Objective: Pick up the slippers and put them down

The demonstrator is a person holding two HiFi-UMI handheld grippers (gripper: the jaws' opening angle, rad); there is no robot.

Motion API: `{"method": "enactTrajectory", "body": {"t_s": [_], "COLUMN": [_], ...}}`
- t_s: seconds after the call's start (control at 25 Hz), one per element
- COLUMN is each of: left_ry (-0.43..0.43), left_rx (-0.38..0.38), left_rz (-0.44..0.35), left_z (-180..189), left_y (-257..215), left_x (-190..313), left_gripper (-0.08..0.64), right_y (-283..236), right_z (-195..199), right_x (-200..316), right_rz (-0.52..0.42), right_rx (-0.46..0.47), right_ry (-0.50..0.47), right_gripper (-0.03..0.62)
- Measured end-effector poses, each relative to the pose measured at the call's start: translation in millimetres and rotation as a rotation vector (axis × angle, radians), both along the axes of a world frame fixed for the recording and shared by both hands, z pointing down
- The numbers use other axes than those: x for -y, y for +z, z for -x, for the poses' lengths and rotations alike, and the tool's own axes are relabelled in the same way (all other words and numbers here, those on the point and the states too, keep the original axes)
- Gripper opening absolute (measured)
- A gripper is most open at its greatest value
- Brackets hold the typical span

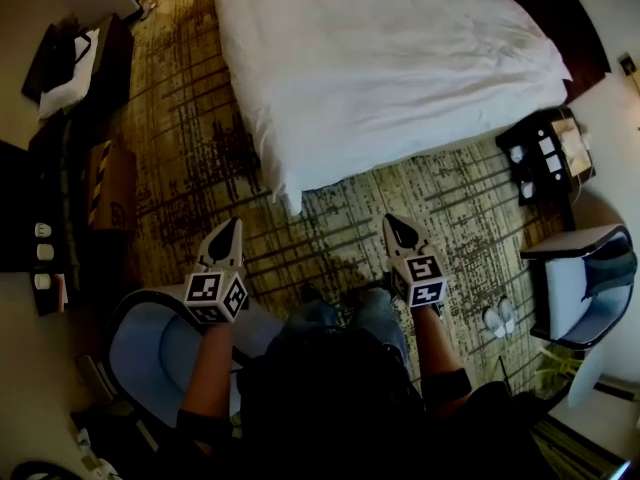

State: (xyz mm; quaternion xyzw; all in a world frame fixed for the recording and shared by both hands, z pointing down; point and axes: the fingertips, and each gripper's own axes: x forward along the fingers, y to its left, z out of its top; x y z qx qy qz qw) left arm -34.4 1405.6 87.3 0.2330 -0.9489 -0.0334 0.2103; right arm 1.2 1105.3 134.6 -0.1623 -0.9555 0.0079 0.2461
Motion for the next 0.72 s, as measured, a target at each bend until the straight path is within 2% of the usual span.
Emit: {"method": "enactTrajectory", "body": {"t_s": [0.32, 0.72], "left_ry": [0.149, 0.360], "left_rx": [-0.002, 0.004], "left_rz": [0.003, 0.009], "left_z": [15.0, 12.8], "left_y": [-0.4, -1.9], "left_x": [75.1, 231.6], "left_gripper": [0.002, 0.002], "right_y": [-0.1, -5.6], "right_z": [-26.2, -78.4], "right_x": [64.9, 197.9], "right_rz": [-0.004, -0.009], "right_rx": [0.002, -0.002], "right_ry": [0.155, 0.340], "right_gripper": [0.006, 0.005]}}
